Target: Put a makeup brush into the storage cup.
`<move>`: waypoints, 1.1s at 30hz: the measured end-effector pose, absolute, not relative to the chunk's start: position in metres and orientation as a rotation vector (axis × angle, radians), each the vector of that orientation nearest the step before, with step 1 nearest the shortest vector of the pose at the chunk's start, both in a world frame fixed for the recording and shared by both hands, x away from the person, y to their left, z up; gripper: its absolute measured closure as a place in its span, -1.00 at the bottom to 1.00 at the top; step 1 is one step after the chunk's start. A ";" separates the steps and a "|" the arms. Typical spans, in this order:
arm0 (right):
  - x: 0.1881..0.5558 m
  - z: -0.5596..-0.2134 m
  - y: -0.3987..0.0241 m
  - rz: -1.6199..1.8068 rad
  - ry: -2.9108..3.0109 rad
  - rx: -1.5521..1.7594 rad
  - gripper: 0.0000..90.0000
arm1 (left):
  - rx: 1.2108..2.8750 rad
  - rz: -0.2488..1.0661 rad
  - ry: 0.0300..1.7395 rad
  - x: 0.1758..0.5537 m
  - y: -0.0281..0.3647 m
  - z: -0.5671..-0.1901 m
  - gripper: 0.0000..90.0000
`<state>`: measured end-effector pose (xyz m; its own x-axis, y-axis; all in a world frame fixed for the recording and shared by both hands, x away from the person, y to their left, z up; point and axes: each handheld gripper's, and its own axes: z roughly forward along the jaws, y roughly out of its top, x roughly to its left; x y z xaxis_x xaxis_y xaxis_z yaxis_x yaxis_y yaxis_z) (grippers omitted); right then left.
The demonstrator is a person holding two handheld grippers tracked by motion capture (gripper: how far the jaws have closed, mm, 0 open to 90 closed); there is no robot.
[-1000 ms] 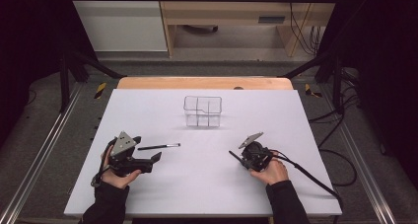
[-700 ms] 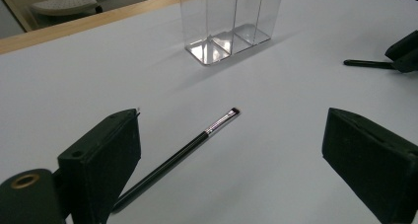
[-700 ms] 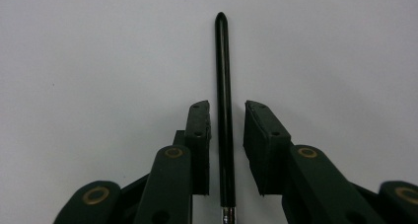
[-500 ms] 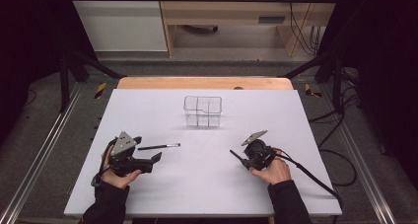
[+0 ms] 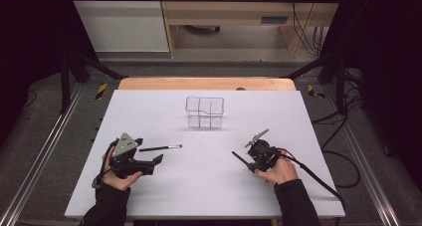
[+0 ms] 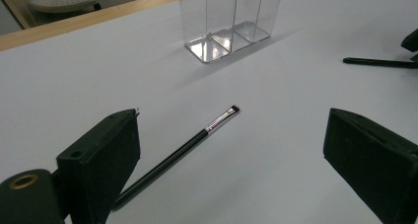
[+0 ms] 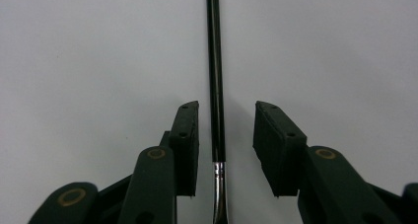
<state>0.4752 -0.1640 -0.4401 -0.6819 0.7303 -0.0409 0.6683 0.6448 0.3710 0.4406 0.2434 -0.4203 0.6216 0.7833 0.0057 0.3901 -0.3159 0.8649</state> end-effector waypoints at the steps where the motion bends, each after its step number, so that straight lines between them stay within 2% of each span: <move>1: 0.476 -0.441 -0.164 0.477 2.689 1.144 0.45 | 1.933 0.544 0.929 0.441 0.243 -0.420 -0.86; 22: 0.481 -0.449 -0.158 0.376 2.783 1.139 0.85 | 1.953 0.539 0.929 0.441 0.242 -0.422 -0.86; 33: 0.481 -0.448 -0.156 0.358 2.788 1.161 0.87 | 1.962 0.533 0.920 0.441 0.240 -0.422 -0.86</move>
